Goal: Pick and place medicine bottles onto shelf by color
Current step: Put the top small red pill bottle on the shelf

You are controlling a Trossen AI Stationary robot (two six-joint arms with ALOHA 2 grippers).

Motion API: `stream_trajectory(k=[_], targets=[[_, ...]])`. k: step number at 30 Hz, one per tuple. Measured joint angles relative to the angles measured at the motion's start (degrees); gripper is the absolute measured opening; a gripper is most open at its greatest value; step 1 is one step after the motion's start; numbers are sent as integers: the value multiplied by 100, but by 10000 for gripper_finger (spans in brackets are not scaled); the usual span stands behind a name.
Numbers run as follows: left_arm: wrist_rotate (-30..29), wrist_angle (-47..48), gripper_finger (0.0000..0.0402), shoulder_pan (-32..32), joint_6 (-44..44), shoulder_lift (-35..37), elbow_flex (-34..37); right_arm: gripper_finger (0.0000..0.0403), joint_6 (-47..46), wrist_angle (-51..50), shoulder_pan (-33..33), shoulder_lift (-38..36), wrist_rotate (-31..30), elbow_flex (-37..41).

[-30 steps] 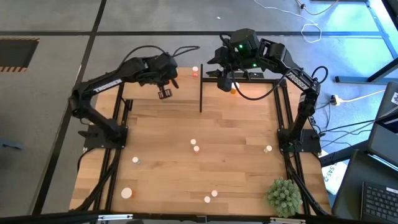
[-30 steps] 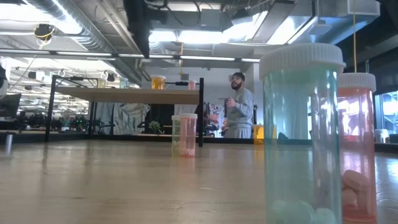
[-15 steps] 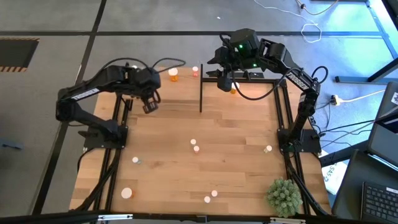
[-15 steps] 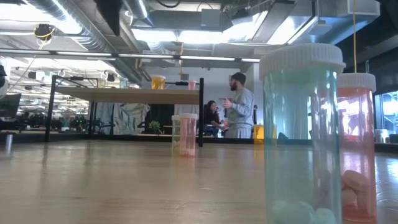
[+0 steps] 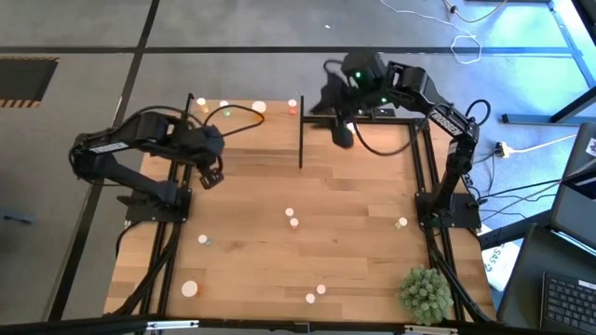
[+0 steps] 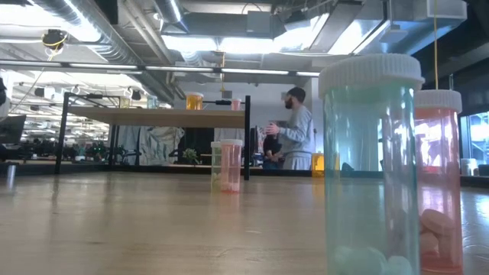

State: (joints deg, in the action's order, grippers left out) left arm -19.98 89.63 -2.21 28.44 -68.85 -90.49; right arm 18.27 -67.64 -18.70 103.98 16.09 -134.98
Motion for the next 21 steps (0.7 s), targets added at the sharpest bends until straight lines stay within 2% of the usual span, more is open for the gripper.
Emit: stream_trajectory(k=[2, 4, 9, 13, 21], targets=[[-19, -4, 0, 161, 293, 174, 76, 193, 149, -223, 123, 1, 390, 0], [-44, -5, 0, 322, 569, 388, 174, 193, 251, -367, 292, 1, 485, -2], [-141, -4, 0, 627, 1090, 920, 650, 193, 218, -954, 811, -72, 9, -1], [-176, -35, 0, 752, 1317, 1336, 1102, 193, -461, -1315, 1205, -156, -274, -2], [-204, -128, 0, 907, 1181, 1828, 1666, 193, -2380, -1817, 1869, -221, -1140, -2]])
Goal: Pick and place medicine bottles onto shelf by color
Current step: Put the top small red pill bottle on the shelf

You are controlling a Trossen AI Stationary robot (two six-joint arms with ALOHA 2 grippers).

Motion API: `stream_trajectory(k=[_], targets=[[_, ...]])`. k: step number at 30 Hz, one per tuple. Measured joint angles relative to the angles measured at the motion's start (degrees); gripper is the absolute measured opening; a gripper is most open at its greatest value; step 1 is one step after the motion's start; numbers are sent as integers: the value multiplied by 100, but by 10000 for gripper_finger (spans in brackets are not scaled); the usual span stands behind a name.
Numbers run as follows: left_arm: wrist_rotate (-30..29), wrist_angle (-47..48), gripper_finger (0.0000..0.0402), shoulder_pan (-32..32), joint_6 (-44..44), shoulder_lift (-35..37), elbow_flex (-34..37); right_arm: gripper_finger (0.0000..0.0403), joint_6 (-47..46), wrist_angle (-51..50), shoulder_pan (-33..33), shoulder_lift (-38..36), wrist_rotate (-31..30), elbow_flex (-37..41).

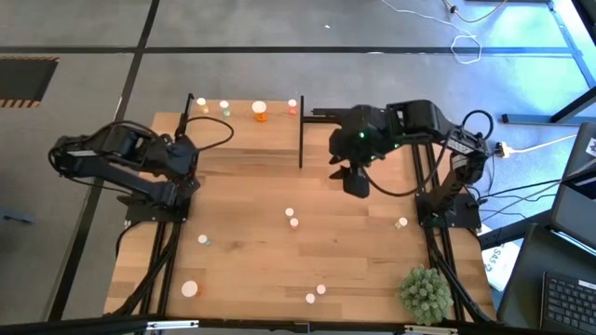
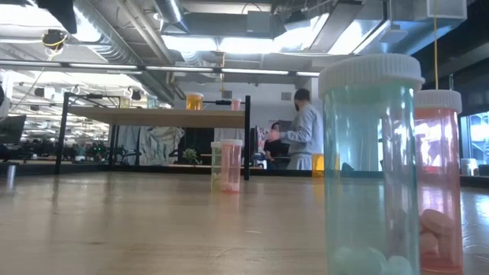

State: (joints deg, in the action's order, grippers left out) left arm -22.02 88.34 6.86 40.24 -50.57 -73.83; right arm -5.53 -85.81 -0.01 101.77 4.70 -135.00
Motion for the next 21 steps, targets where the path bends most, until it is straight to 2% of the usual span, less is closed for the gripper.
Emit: stream_trajectory(k=[9, 14, 21], targets=[[11, -180, 0, 117, -685, 217, 49, 193, -2474, 19, 415, 22, -356, 0], [13, -289, 0, 124, -1089, 320, 49, 193, -3084, 265, 479, 22, -333, 0], [17, -368, 0, 122, -1238, 420, 49, 193, -3193, 527, 476, 22, -322, 0]])
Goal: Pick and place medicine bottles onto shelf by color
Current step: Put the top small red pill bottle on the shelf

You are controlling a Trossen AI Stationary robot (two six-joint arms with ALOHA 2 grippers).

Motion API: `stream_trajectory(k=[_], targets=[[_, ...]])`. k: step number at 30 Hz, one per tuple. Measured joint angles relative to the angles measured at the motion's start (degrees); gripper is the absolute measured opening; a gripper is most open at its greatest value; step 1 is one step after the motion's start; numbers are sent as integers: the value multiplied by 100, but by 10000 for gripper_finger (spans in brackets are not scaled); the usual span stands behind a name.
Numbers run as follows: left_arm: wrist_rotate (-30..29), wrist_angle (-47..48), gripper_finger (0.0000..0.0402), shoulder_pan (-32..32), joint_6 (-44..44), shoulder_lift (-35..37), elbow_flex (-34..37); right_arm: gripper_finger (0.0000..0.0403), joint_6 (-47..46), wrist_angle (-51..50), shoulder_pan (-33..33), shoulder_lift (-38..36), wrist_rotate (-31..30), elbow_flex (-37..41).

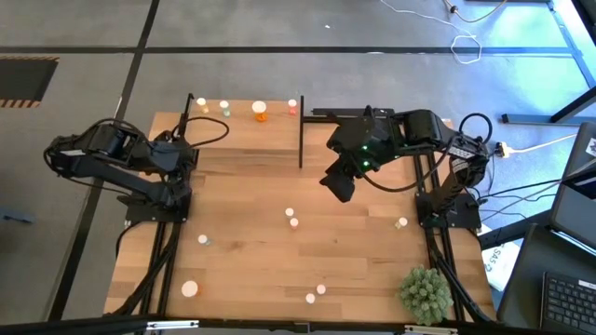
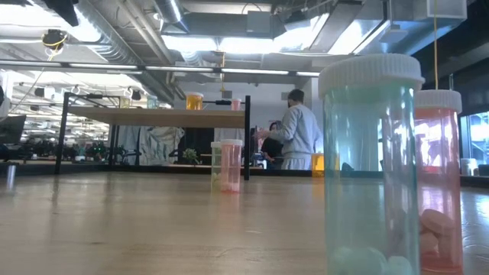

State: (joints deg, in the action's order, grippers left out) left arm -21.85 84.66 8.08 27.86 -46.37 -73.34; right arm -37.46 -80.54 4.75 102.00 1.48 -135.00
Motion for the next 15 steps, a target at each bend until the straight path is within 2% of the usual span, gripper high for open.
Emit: stream_trajectory(k=[8, 15], targets=[[13, 4, 0, 0, -4, 37, 0, 193, -758, 123, 43, 62, 263, 78], [13, -2, 0, 0, -4, 37, 0, 193, -1718, 156, 199, 81, 172, 1043]])
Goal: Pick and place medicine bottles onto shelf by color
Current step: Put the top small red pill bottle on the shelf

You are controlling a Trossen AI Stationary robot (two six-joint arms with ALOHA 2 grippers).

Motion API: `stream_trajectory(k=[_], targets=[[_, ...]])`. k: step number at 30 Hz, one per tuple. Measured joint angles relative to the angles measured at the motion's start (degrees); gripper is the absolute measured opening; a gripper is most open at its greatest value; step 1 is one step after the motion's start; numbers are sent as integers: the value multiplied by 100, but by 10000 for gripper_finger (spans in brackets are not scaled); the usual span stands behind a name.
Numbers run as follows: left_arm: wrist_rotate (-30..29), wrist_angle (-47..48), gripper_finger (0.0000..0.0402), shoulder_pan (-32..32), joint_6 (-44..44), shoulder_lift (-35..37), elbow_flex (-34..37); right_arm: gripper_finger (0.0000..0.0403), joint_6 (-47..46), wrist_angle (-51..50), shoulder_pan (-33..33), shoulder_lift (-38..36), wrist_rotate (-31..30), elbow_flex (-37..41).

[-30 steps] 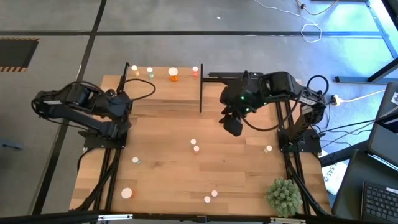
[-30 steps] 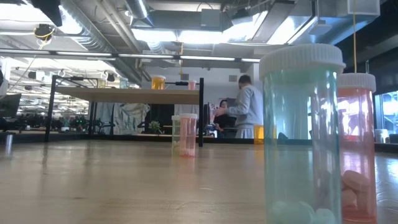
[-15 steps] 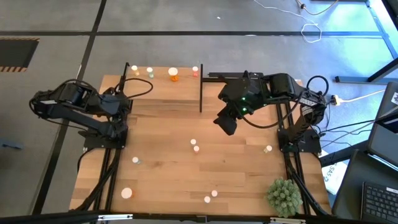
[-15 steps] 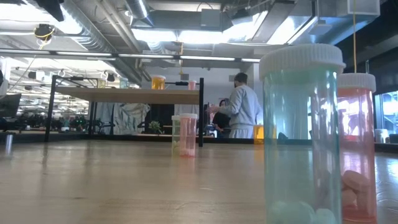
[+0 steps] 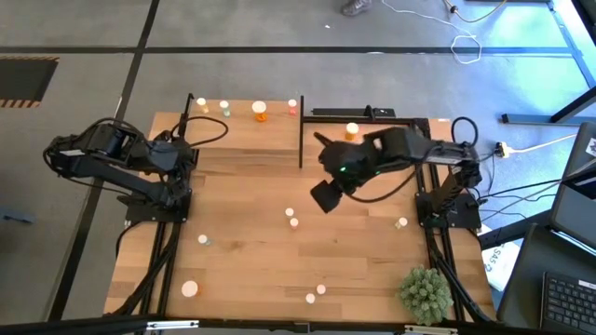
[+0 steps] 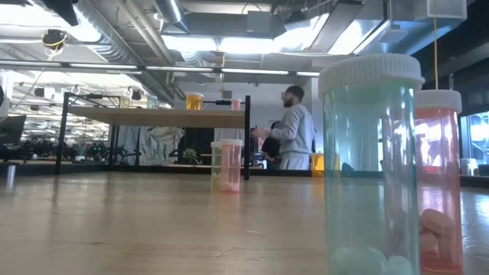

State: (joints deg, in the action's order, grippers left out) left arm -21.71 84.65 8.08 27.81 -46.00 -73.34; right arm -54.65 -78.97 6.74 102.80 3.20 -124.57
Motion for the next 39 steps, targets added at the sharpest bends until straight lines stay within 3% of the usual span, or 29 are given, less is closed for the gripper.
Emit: stream_trajectory(k=[8, 20, 30, 39], targets=[[7, -29, 0, 0, -149, 0, 0, 193, -1623, 731, -13, 4, -46, 1641], [47, -34, 0, 0, -289, 0, 0, 191, -2327, 3730, 11, 4, 137, 3422], [170, -77, 0, 0, -290, 0, 0, 156, -2566, 3843, 202, 0, -397, 3687], [170, -77, 0, 0, -293, 0, 0, 154, -1741, 3858, 219, 0, -597, 3685]])
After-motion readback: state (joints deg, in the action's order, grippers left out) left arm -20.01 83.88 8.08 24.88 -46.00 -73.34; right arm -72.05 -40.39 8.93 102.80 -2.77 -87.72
